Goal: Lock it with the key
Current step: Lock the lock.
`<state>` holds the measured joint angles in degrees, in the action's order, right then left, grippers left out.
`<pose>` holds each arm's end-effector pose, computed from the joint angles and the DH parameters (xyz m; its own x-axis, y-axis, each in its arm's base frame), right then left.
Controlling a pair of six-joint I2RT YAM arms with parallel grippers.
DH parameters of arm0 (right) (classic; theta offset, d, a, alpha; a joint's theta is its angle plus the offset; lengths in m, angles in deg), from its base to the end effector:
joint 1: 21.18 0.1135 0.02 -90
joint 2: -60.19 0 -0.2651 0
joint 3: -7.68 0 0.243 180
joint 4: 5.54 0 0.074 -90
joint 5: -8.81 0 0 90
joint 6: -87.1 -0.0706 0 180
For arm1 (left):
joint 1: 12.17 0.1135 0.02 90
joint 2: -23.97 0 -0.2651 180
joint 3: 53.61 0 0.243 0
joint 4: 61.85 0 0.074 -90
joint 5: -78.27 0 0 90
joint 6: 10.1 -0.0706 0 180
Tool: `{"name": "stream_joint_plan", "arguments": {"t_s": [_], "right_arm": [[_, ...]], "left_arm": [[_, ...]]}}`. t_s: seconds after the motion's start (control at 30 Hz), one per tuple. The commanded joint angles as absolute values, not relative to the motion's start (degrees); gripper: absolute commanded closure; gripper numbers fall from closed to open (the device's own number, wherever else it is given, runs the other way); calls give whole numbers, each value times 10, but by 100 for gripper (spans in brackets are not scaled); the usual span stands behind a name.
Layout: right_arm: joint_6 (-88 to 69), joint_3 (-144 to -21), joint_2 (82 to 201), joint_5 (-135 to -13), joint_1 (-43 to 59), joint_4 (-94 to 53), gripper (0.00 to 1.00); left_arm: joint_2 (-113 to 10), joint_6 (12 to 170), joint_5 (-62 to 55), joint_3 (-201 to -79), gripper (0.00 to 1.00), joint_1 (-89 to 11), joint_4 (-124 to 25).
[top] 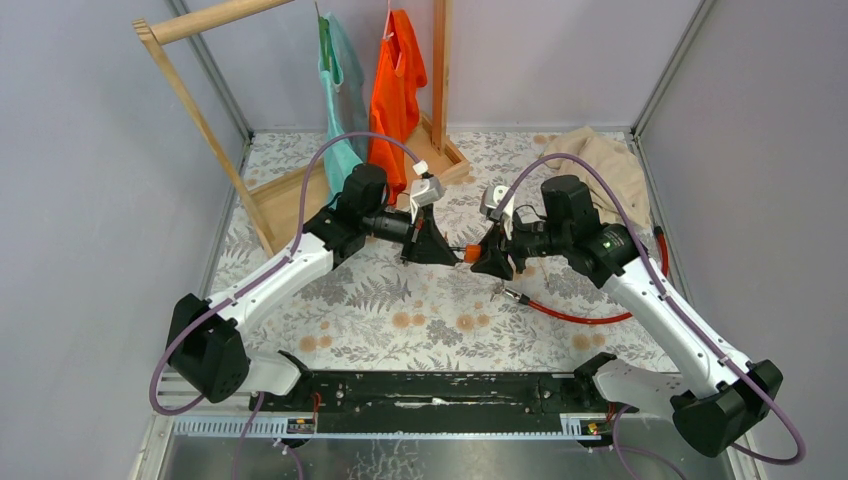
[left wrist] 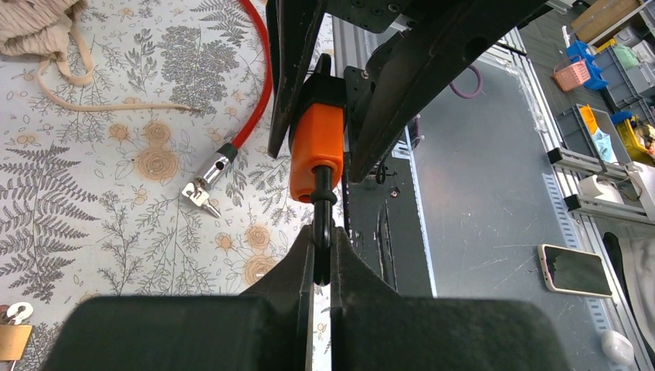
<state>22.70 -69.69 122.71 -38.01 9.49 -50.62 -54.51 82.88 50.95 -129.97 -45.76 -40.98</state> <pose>0.1826 0.1645 0.3478 -0.0101 -0.3723 -0.9281 -0.9812 0.1827 -0.0626 0.2217 -0.2226 0.3227 -0.3735 0.2194 -0.9013 0.9171 -0.0588 -0.3944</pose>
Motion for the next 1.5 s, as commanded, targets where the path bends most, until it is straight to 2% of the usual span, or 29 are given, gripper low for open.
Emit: {"name": "stream_joint_plan", "arguments": {"t_s": [0.0,0.27,0.33,0.4,0.43,0.97,1.47], "right_arm": [[211,-709,1230,-340,92,-484,52],[204,-703,1231,-347,91,-477,73],[198,-704,1234,-349,91,-474,83],[190,-710,1237,-349,91,-469,99],[186,-714,1239,-351,91,-467,100],[148,-750,1277,-325,91,-433,100],[117,-757,1291,-325,91,-366,100]], "left_arm": [[-530,835,525,-1296,100,-453,-463],[-533,832,517,-1301,100,-453,-461],[-536,831,514,-1305,100,-454,-460],[-543,830,512,-1310,100,-456,-461],[-547,829,511,-1312,100,-458,-460],[-581,819,488,-1323,100,-485,-482],[-609,931,492,-1299,100,-495,-609]]}}
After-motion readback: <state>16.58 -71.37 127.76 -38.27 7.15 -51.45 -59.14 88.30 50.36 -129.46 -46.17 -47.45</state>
